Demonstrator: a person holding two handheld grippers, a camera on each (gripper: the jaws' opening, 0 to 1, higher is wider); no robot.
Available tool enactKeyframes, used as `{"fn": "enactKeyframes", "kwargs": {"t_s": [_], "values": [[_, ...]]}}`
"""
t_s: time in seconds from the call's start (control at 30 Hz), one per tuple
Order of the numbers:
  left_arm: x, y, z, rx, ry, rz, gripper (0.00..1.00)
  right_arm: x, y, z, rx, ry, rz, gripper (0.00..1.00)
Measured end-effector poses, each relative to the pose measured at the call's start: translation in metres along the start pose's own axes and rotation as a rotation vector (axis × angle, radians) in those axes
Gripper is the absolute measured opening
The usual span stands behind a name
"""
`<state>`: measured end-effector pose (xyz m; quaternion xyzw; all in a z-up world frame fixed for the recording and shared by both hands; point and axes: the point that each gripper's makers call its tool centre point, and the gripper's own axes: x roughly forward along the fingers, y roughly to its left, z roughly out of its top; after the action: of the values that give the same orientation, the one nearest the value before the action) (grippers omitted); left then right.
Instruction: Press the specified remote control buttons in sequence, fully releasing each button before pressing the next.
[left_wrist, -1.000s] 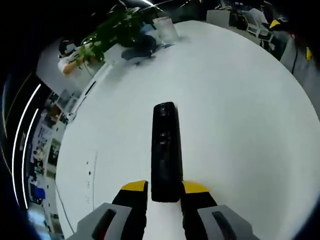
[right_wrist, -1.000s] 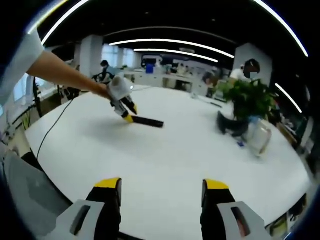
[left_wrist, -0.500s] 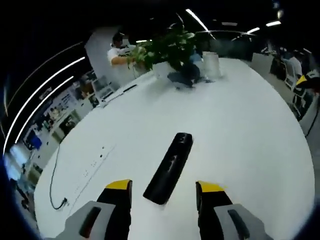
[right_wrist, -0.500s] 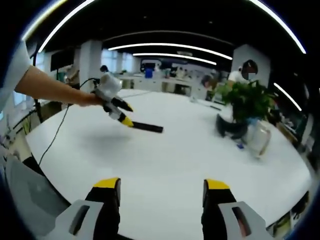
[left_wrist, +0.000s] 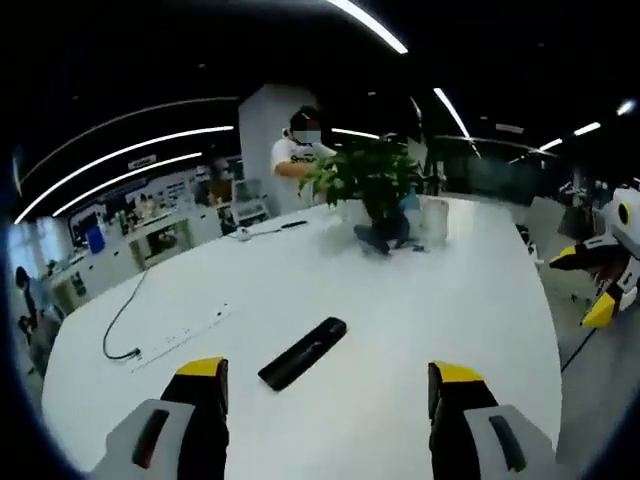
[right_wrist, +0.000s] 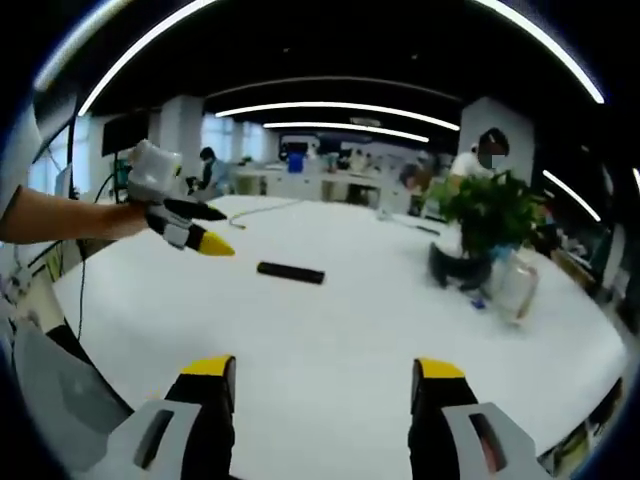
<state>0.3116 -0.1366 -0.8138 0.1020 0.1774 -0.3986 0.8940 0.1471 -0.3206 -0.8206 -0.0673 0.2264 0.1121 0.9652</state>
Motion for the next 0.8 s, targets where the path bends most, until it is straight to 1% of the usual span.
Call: {"fn": "enactKeyframes", "kwargs": {"t_s": [0.03,0.1,0.2,0.23,0.27,0.3,0.33,0.4,0.47,0.53,0.6,0.67,0.77,0.8], "values": [[-0.009,-0.004,0.001,0.010,-0.009,0.010,0.85,-0.001,-0.001,0.001,0.003,-0.007,-0.004,0.72],[-0.019,-0.008,0.002,0.012,-0.029,0.029,0.86,0.000,-0.003,0.003,0.011,-0.019,-0.010,0.76],[-0.039,-0.015,0.004,0.002,-0.054,0.059,0.91,0.001,-0.004,0.003,0.008,-0.021,-0.018,0.80],[-0.044,-0.017,0.005,-0.020,-0.065,0.068,0.93,0.001,-0.004,0.003,0.006,-0.022,-0.019,0.81],[-0.052,-0.021,0.008,-0.072,-0.093,0.080,0.93,0.001,-0.005,0.004,0.003,-0.026,-0.021,0.83],[-0.053,-0.022,0.009,-0.081,-0.098,0.083,0.94,0.001,-0.005,0.005,0.000,-0.033,-0.022,0.85],[-0.060,-0.024,0.010,-0.116,-0.117,0.102,0.95,0.001,-0.005,0.005,0.000,-0.036,-0.023,0.87],[-0.071,-0.029,0.012,-0.152,-0.154,0.118,0.97,0.001,-0.007,0.006,0.008,-0.040,-0.027,0.89],[-0.079,-0.035,0.008,-0.141,-0.146,0.124,1.00,0.001,-0.008,0.007,0.016,-0.047,-0.030,0.92],[-0.088,-0.038,0.002,-0.128,-0.125,0.148,1.00,0.001,-0.010,0.008,0.018,-0.050,-0.031,0.94],[-0.095,-0.042,0.001,-0.132,-0.136,0.158,1.00,0.001,-0.009,0.010,0.026,-0.059,-0.026,0.94],[-0.103,-0.048,0.001,-0.145,-0.161,0.169,1.00,0.001,-0.010,0.010,0.034,-0.053,-0.025,0.94],[-0.112,-0.055,-0.009,-0.167,-0.162,0.206,1.00,0.000,-0.014,0.013,0.055,-0.065,-0.027,0.95],[-0.114,-0.056,-0.013,-0.163,-0.164,0.221,1.00,-0.001,-0.016,0.015,0.047,-0.069,-0.032,0.95]]}}
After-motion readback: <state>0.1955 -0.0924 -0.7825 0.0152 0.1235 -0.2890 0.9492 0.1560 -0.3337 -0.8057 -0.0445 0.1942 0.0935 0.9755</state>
